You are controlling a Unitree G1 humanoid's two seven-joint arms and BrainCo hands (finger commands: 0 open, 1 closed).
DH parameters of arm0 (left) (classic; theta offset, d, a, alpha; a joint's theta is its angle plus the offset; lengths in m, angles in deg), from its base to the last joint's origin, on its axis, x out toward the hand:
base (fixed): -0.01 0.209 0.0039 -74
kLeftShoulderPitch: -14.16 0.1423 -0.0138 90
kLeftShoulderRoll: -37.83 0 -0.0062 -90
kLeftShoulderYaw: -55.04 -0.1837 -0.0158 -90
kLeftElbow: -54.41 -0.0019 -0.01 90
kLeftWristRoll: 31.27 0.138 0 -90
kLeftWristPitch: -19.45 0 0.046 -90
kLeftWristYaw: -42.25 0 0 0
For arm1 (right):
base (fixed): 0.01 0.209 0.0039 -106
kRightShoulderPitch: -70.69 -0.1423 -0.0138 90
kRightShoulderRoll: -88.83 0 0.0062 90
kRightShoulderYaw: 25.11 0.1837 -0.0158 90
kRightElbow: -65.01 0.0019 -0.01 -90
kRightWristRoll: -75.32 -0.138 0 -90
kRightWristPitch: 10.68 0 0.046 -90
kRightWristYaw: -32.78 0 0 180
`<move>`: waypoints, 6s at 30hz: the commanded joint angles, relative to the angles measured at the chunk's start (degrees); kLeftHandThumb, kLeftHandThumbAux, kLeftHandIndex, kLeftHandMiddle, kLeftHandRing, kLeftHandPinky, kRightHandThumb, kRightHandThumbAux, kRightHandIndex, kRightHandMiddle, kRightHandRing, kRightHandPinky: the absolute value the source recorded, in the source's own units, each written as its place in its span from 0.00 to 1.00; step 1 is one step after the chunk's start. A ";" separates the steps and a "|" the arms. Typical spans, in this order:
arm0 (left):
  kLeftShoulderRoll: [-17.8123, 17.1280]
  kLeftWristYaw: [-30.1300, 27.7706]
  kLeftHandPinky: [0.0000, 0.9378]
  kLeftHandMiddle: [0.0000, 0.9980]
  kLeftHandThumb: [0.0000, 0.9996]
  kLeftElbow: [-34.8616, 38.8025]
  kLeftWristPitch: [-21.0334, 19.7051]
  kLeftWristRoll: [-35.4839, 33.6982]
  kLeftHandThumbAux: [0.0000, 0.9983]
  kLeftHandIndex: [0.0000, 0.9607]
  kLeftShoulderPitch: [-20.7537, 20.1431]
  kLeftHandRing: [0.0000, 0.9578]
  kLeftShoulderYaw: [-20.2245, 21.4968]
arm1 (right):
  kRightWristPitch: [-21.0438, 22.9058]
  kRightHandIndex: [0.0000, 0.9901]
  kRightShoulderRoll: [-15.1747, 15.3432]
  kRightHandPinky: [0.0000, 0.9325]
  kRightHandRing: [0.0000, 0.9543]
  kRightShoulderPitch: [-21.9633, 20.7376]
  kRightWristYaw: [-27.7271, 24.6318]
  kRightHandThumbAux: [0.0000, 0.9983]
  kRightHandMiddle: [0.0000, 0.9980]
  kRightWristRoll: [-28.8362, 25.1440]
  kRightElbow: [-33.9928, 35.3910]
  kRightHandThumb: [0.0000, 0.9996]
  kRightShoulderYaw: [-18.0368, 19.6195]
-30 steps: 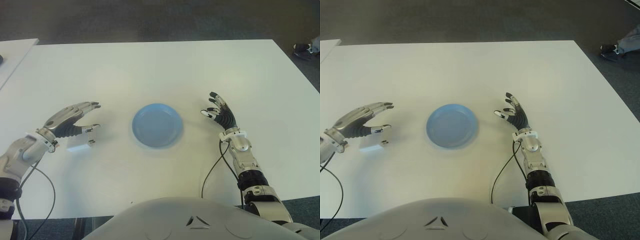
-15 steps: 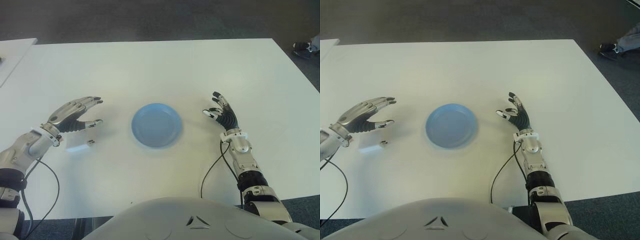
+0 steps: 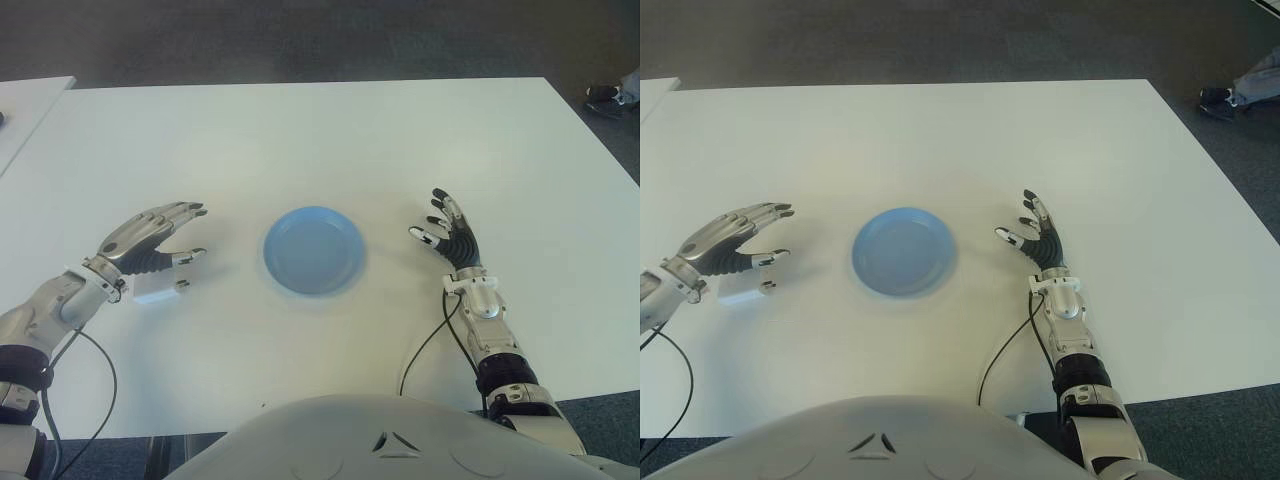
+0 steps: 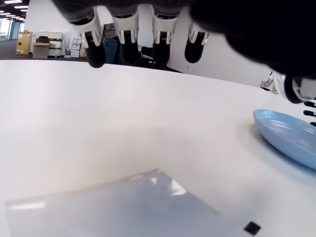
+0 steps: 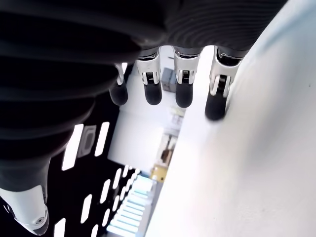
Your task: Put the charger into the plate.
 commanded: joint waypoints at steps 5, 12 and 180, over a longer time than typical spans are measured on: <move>3.53 4.04 0.04 0.00 0.45 -10.34 -2.51 5.45 0.16 0.00 -5.47 0.00 -6.35 | 1.99 0.00 -0.61 0.13 0.07 3.88 1.91 0.66 0.03 1.81 1.13 0.14 -0.52; 3.46 9.17 0.04 0.00 0.44 -16.46 -0.71 8.31 0.14 0.00 -5.84 0.00 -10.92 | 3.00 0.00 -0.51 0.13 0.07 5.71 2.43 0.66 0.03 2.41 2.93 0.12 -0.63; 9.45 -9.68 0.00 0.00 0.32 11.40 -19.46 -6.84 0.17 0.00 -11.89 0.00 -7.59 | 2.82 0.00 -3.29 0.16 0.08 2.96 1.45 0.48 0.00 4.16 -9.40 0.20 -7.21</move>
